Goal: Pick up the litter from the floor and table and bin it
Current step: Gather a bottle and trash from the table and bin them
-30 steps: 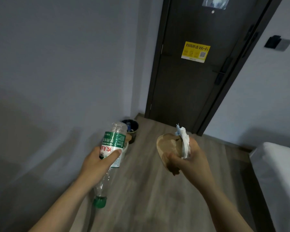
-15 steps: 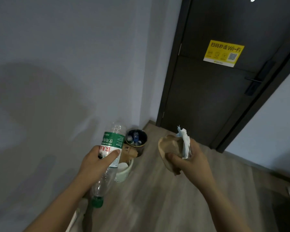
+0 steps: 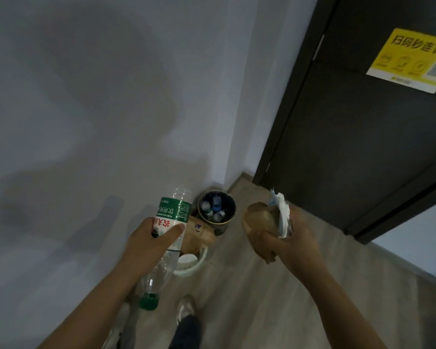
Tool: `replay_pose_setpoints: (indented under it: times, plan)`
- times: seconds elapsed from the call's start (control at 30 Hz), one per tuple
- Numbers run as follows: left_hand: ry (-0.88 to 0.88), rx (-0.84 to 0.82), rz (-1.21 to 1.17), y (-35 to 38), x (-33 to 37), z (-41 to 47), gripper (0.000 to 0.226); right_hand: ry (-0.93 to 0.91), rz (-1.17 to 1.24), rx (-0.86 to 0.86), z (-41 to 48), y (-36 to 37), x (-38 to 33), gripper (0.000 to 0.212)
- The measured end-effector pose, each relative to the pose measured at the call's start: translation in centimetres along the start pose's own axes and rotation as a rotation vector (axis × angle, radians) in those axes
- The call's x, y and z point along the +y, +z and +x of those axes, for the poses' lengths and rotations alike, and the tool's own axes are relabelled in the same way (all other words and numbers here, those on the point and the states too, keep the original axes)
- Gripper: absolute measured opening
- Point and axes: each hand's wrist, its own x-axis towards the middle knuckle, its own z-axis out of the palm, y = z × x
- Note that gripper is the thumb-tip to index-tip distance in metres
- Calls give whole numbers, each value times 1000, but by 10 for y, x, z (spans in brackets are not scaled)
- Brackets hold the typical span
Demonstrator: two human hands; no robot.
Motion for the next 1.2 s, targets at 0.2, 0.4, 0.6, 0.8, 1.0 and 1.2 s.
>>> replay_pose_setpoints:
  times: [0.2, 0.4, 0.6, 0.8, 1.0, 1.2]
  plan:
    - [-49, -28, -32, 8, 13, 99, 26, 57, -18, -64, 88, 25, -1, 58]
    - [-89, -81, -7, 21, 25, 169, 27, 81, -6, -86, 148, 43, -1, 45]
    - [-146, -83, 50, 34, 28, 212, 29, 138, -20, -124, 199, 51, 12, 55]
    - [-214, -15, 47, 59, 29, 248, 32, 127, -48, -213, 260, 55, 35, 53]
    - [-290, 65, 122, 91, 32, 266, 28, 122, -35, -347, 326, 56, 55, 62]
    - [-407, 123, 75, 114, 20, 271, 28, 86, -103, -456, 364, 69, 77, 61]
